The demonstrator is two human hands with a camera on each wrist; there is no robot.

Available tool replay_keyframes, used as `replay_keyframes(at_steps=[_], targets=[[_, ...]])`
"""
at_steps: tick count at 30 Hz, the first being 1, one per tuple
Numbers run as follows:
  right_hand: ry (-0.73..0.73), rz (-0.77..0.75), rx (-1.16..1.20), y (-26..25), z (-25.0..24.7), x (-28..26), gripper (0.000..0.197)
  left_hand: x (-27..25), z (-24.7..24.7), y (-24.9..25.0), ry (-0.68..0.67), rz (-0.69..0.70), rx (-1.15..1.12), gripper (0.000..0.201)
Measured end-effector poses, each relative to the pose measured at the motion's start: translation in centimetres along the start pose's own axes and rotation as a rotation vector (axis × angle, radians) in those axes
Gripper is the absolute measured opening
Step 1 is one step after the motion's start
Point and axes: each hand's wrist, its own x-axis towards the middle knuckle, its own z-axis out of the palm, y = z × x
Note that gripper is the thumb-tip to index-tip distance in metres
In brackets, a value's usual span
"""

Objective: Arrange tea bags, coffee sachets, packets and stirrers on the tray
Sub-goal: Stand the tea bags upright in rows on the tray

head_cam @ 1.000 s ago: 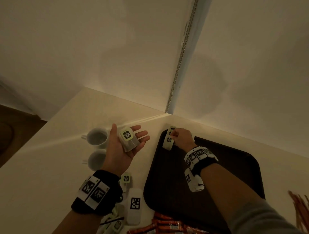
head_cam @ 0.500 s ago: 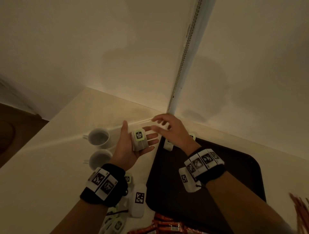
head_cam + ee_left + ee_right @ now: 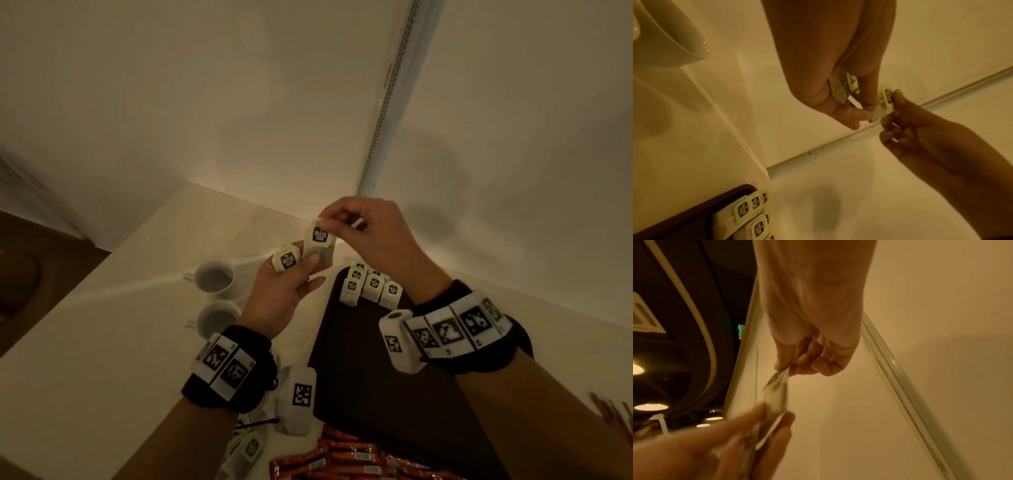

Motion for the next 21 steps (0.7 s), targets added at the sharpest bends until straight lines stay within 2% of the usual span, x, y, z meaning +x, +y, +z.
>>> replay_keyframes(at_steps=[2, 5, 9, 13, 17, 21], targets=[[-0.004, -0.043, -0.03, -1.5, -0.7, 0.2, 0.009, -0.2, 0.3, 0.1, 0.0, 0.035, -0.022, 0.015], [-0.002, -0.063, -0.096, -2.8, -1.3, 0.3, 0.017, -0.7, 1.0, 0.3, -0.048, 0.056, -0.032, 0.026], [-0.025, -0.082, -0.263, -3.6, -1.6, 0.2, 0.024, -1.4, 1.9, 0.4, -0.133, -0.002, -0.042, 0.024], [-0.031, -0.084, -0.412, -4.2, -1.9, 0.2, 0.033, -1.9, 2.3, 0.4, -0.127, -0.06, -0.157, 0.023], [-0.056, -0.079, -0.402, -4.3, -2.1, 0.1, 0.048, -2.1, 2.7, 0.7, -0.074, -0.085, -0.284, 0.017], [-0.075, -0.033, -0.312, -4.1, -2.4, -0.3, 0.038, -2.1, 2.7, 0.9, -0.041, -0.06, -0.317, 0.005]])
